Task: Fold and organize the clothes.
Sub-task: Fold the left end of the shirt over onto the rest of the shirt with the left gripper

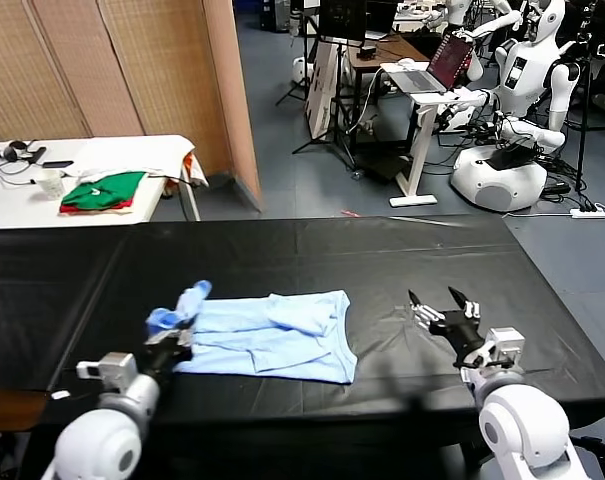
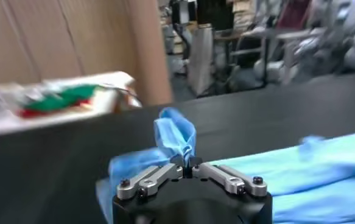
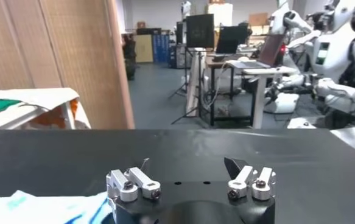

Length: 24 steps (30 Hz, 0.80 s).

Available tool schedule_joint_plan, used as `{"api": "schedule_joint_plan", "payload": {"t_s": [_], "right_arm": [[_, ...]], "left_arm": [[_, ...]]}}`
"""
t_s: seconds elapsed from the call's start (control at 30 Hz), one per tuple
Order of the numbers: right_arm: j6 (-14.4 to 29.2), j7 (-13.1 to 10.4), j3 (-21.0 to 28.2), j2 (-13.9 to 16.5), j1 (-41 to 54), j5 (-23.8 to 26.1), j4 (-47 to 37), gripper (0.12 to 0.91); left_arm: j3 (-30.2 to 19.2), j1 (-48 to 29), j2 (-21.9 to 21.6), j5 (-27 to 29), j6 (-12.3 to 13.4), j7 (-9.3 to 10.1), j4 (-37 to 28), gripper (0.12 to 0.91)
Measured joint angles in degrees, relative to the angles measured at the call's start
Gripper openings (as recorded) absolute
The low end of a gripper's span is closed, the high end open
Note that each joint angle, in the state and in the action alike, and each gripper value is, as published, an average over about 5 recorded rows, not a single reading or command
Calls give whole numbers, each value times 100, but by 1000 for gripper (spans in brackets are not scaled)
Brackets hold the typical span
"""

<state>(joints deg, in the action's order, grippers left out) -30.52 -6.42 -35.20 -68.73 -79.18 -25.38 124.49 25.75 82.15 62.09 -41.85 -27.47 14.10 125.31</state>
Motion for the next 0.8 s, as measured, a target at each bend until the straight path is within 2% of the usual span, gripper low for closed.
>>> {"api": "schedule_joint_plan", "payload": {"t_s": [0.13,0.33,0.6,0.8], "right_arm": [[39,25,-59,-69,-131,126,12,907],[53,41,-28,-150,-185,207,15,907],[97,146,54,-161,-320,292,114,907],[135,167,41,-157,-472,345,181,907]], "left_arm": [[-438,-175,129,-300,-36,182,172,181],[-1046,-450,367,-412,-66,315,166,181],[-1657,-818,854,-435,-18,304,-113,181],[-1859,-1013,1166,-409,21,236,-326,181]]}}
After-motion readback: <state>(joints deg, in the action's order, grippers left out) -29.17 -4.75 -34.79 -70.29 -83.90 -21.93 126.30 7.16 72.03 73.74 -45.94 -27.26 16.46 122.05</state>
